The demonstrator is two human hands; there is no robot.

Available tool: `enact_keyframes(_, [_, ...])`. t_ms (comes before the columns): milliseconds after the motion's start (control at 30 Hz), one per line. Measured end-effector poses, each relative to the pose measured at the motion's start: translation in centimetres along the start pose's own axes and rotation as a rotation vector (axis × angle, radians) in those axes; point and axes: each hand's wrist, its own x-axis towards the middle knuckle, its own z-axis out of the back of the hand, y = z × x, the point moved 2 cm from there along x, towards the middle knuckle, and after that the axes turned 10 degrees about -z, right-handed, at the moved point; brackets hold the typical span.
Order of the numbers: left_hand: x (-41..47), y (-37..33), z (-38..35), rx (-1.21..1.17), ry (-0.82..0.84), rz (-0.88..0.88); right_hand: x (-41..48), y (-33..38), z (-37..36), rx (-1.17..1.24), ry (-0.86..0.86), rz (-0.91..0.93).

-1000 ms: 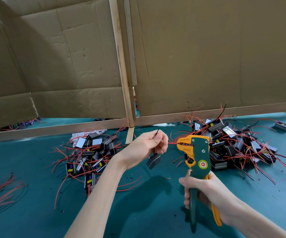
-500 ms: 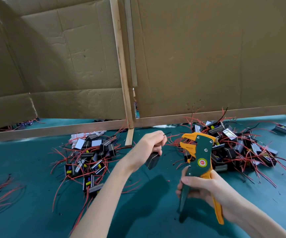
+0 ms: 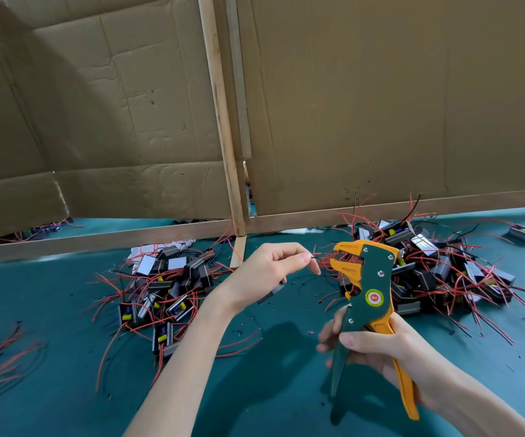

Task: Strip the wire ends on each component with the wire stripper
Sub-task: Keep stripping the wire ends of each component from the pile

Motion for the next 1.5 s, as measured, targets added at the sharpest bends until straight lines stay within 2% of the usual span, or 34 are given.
enact_keyframes(333, [0.0, -0.5, -0.3, -0.024, 0.015, 0.007, -0.6, 0.3, -0.5, 0.06, -0.04, -0.047])
enact_keyframes(600, [-0.1, -0.8, -0.2, -0.174, 0.024, 0.031, -1.0, 0.7, -0.9, 0.048, -0.052, -0.034])
enact_keyframes(1067, [-0.2, -0.8, -0.3, -0.077, 0.142, 0.076, -1.1, 0.6, -1.0, -0.105, -0.031, -0.069])
enact_keyframes(1333, [-0.8, -0.7, 0.4, -0.058, 0.256, 0.032, -1.4, 0.7, -1.4, -0.229, -0.049, -0.116])
enact_keyframes(1500, [-1.1, -0.5, 0.7, -0.084, 0.298, 0.053, -1.4, -0.1, -2.1, -0.182, -0.094, -0.155])
